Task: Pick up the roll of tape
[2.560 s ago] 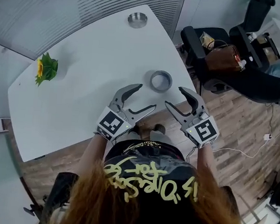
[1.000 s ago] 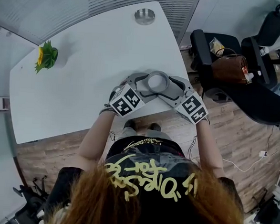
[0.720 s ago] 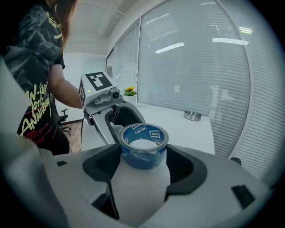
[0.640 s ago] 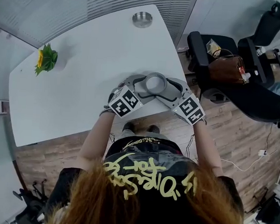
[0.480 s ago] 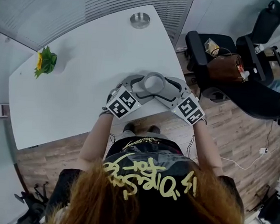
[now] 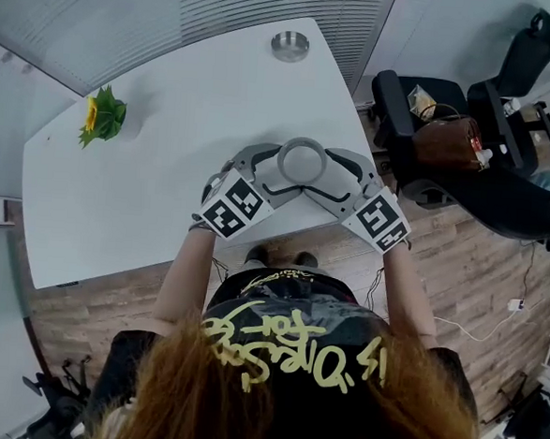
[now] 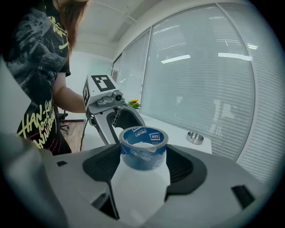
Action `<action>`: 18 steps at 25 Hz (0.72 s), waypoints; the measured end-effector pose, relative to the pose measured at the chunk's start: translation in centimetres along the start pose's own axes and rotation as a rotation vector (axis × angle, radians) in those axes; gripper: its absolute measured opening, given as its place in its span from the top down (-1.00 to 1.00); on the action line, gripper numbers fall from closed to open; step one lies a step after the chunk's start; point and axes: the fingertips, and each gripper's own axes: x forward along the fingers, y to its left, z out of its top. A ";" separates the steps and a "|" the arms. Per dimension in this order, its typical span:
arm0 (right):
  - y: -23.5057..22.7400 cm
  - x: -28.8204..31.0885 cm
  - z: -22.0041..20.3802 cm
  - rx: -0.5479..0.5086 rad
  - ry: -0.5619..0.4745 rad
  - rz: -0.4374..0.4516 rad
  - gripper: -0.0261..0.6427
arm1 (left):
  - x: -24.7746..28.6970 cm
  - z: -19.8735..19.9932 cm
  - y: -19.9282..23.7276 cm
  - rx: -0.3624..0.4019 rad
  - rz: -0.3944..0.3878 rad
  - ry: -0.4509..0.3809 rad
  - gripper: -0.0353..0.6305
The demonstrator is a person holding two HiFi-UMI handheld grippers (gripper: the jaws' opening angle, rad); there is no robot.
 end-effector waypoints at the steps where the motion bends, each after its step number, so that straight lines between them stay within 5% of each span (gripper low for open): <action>1: 0.1 -0.1 0.5 0.000 -0.009 0.000 -0.01 | -0.5 0.3 0.1 0.003 0.002 -0.001 -0.15; 18: 1.9 0.2 10.3 -0.022 -0.137 -0.019 -0.01 | -9.1 3.8 2.1 0.051 0.033 -0.066 -0.14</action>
